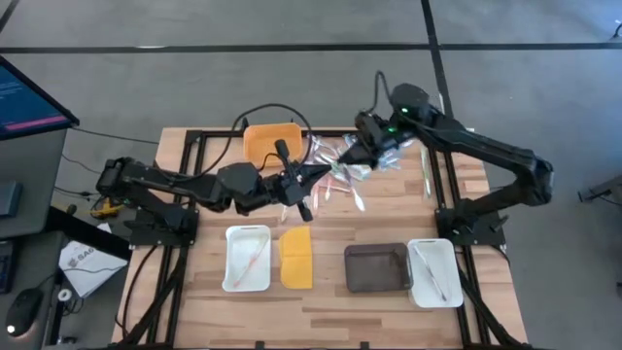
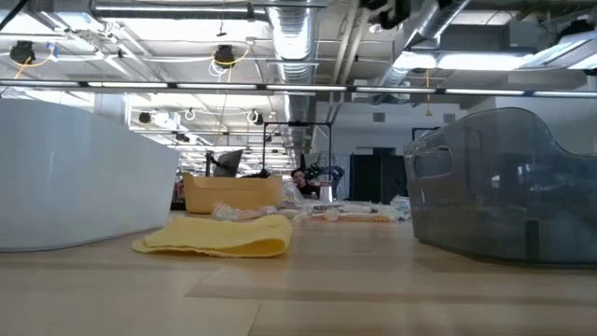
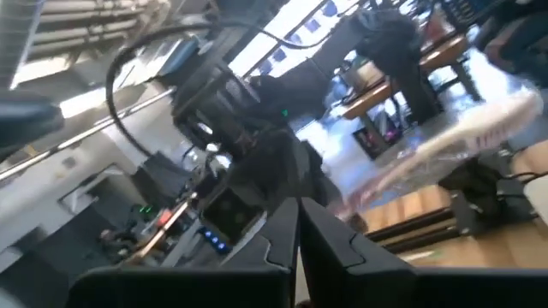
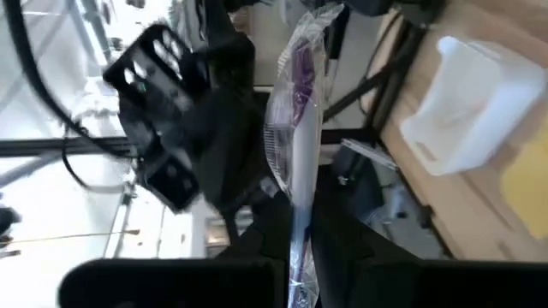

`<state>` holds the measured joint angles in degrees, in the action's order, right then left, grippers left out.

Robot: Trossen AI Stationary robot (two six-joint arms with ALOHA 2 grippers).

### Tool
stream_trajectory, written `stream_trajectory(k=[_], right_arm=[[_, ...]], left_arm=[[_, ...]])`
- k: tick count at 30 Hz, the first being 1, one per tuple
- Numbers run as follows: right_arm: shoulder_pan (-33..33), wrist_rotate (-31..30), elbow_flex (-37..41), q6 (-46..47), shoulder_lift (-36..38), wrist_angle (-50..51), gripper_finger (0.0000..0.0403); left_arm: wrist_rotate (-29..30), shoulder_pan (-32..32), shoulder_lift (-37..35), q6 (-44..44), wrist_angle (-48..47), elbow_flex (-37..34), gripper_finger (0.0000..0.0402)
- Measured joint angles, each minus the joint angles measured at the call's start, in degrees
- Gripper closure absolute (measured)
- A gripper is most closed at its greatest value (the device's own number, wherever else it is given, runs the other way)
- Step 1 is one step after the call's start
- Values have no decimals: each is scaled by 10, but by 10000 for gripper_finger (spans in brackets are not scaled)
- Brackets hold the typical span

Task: Pick & Place Toothbrushes
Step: Put the purple toothbrush into the right white bin

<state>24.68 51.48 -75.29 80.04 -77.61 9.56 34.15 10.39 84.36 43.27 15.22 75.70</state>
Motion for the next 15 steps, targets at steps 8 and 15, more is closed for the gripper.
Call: stream_trajectory(k=[8, 15], right_arm=[[49, 58, 0, 89, -65, -128, 381], [69, 66, 0, 100, -80, -161, 381]], left_arm=[[171, 44, 0, 109, -2, 0, 394], [165, 49, 0, 148, -24, -1, 397]])
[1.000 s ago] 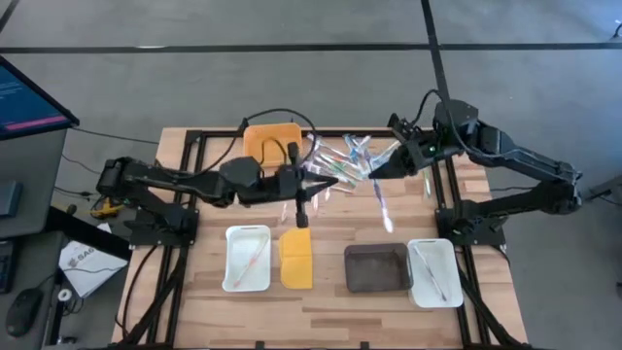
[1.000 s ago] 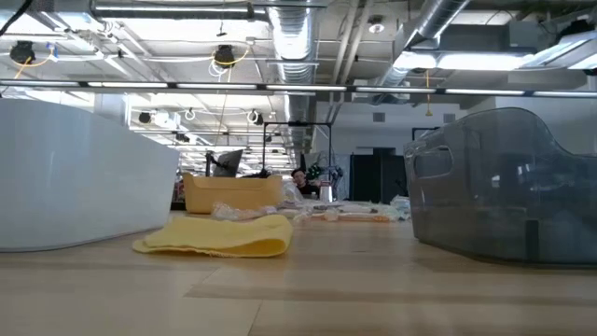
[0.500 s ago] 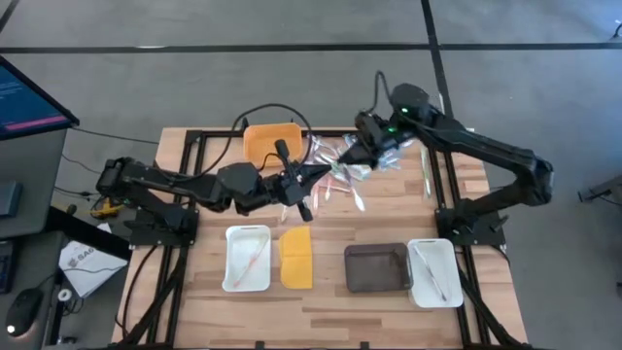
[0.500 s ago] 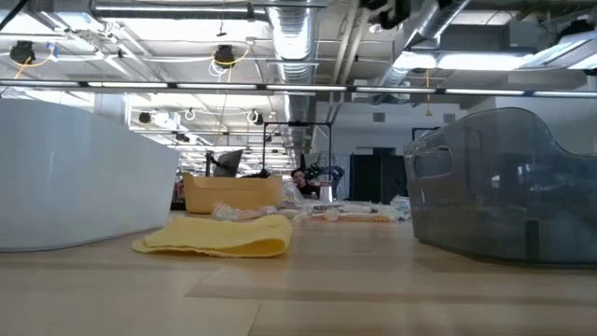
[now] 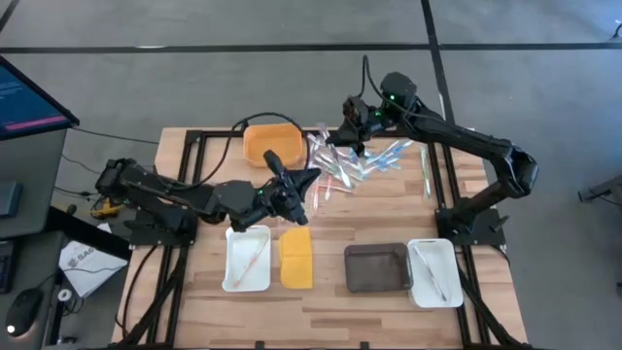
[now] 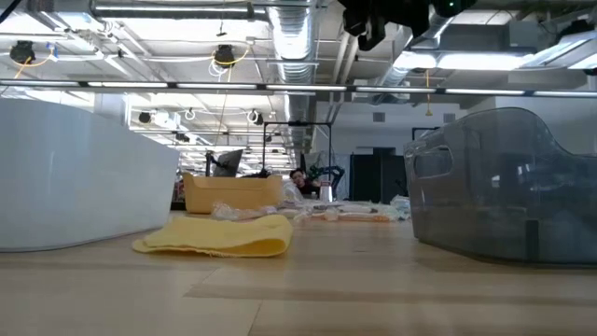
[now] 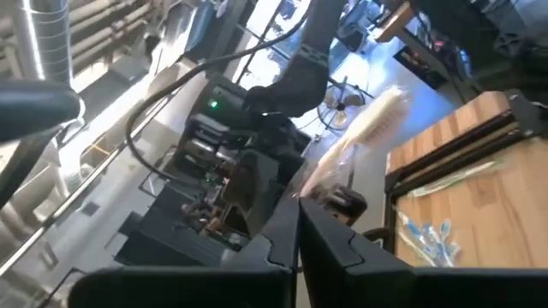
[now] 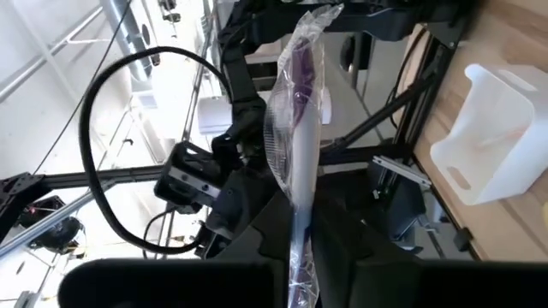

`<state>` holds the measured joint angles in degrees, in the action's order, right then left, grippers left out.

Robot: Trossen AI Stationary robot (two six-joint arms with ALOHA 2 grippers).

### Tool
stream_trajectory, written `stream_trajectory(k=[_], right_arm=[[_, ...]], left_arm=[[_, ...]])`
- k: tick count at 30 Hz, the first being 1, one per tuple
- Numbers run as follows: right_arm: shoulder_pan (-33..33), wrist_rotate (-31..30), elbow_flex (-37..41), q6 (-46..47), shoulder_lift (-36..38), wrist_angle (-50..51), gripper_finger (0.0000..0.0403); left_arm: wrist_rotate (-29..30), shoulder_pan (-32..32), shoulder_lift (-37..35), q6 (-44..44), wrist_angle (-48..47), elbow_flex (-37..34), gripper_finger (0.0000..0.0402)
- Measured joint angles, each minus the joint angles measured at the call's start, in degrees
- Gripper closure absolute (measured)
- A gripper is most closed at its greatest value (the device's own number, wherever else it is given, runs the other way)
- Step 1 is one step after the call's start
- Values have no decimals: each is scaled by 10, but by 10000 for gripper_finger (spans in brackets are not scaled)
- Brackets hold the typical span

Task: Pick & Place Toothbrushes
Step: Put the purple toothbrush into the right white bin

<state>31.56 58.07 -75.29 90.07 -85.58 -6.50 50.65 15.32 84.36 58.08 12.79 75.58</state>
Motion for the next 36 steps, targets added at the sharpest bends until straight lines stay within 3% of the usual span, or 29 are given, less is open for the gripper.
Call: stream_trajectory(k=[9, 18, 31, 36], right_arm=[[-5, 0, 0, -2, 4, -9, 379], [-8, -16, 0, -6, 4, -9, 378], [-8, -25, 0, 0, 4, -27, 378], [-8, -26, 0, 0, 4, -26, 378]], left_arm=[[1, -43, 0, -41, 1, -11, 397], [-10, -41, 0, -100, 13, -11, 350], [-20, -45, 5, -90, 26, -11, 327], [-47, -56, 5, -73, 26, -11, 295]])
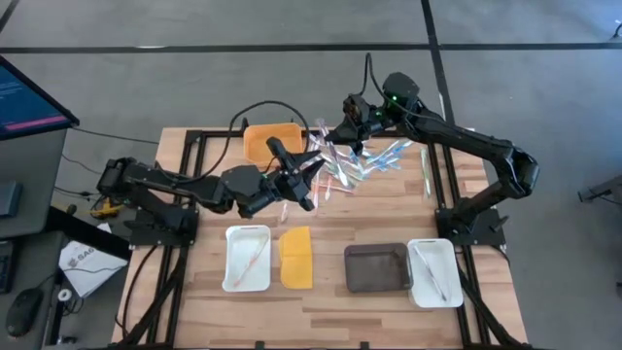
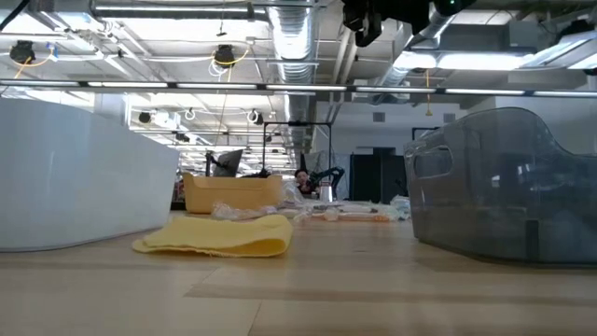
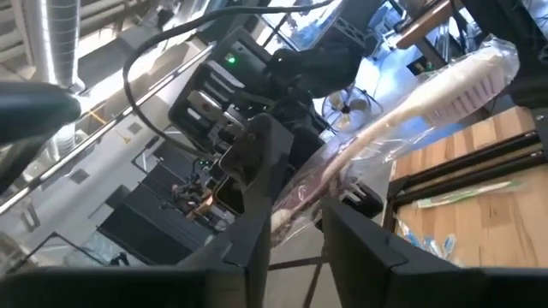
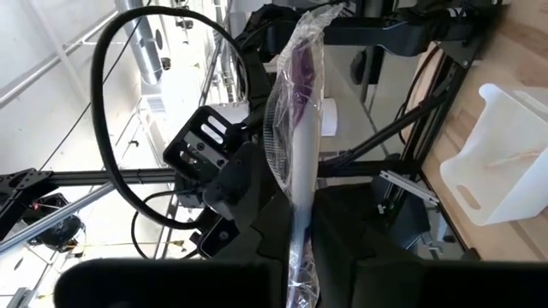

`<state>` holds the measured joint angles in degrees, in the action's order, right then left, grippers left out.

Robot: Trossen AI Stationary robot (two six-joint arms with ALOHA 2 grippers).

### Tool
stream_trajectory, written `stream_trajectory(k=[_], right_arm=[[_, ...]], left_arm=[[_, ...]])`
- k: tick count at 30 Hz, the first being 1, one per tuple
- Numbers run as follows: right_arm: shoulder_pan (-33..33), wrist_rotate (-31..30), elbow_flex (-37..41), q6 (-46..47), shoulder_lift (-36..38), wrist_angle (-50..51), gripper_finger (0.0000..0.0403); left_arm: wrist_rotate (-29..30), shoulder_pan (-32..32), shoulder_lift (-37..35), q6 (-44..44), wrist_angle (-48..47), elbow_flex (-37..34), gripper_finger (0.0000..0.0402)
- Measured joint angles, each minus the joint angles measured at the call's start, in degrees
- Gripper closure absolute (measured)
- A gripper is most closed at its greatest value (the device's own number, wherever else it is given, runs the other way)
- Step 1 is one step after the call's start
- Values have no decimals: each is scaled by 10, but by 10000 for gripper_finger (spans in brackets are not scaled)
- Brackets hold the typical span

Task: Pick & Place Toothbrushes
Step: Put the purple toothbrush into the right white bin

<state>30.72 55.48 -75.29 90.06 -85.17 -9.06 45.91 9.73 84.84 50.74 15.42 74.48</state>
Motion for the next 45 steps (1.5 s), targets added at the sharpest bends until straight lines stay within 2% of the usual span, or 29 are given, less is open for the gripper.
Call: stream_trajectory(k=[7, 13, 31, 45], right_arm=[[0, 0, 0, 0, 0, 0, 376], [0, -5, 0, 4, 0, 0, 379], [0, -14, 0, 14, 0, 0, 373], [0, -16, 0, 12, 0, -1, 374]], left_arm=[[-24, -9, 0, 44, 1, 0, 230], [-74, -22, 5, 100, 2, 0, 210], [-109, -43, 24, 179, 15, 0, 229], [-134, -75, 24, 180, 16, 0, 251]])
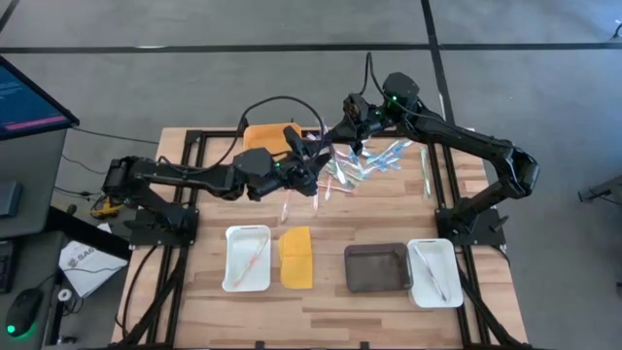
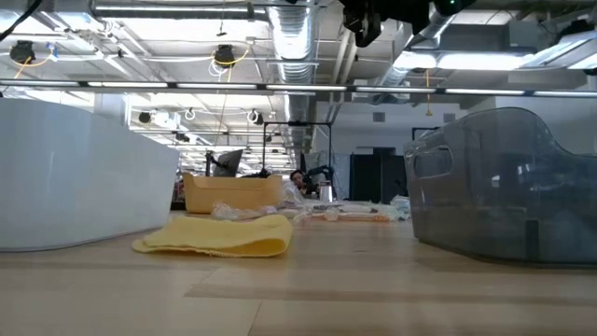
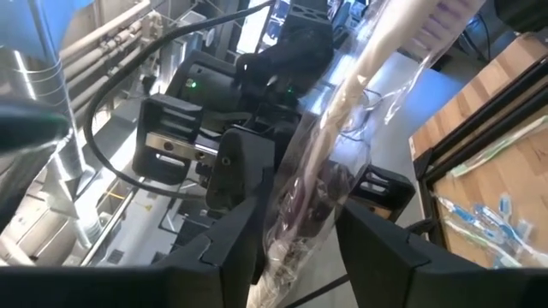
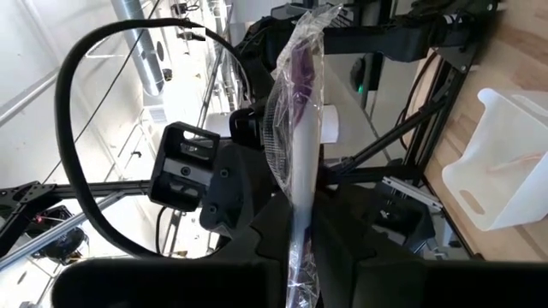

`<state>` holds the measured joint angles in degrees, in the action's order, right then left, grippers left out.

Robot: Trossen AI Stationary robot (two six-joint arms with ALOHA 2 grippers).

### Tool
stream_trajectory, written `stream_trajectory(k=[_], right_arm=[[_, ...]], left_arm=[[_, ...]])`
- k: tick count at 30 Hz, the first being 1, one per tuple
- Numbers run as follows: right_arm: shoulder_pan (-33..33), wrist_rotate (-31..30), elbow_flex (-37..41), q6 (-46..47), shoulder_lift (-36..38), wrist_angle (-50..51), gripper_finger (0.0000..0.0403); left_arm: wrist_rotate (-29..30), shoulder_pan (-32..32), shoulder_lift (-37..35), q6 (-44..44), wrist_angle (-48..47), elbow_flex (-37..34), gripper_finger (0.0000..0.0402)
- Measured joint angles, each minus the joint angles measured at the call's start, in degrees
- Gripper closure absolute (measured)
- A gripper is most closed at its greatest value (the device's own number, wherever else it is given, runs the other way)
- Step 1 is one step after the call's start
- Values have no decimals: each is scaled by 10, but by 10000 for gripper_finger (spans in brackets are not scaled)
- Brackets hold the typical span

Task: Pick & Place Toothbrushes
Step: Put the purple toothbrush into the right white bin

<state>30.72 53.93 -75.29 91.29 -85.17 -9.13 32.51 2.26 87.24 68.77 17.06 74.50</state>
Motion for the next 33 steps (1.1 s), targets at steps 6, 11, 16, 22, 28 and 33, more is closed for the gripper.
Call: stream_trajectory(k=[6, 11, 16, 22, 28, 33], right_arm=[[0, 0, 0, -2, 0, -1, 375], [0, 0, 0, -2, 0, -1, 374], [0, 0, 0, -2, 0, -1, 377], [0, 0, 0, -4, 0, -1, 373], [0, 0, 0, -1, 0, 1, 375], [0, 0, 0, -13, 0, 1, 359]], left_arm=[[0, 4, 0, -2, 0, 0, 266], [0, 4, 0, -2, 0, 0, 285], [-8, 4, 0, -2, 0, 0, 305], [-25, 4, 0, -2, 0, 0, 326], [-23, 4, -1, -1, 1, 0, 376], [-15, 10, -1, -3, 3, 0, 387]])
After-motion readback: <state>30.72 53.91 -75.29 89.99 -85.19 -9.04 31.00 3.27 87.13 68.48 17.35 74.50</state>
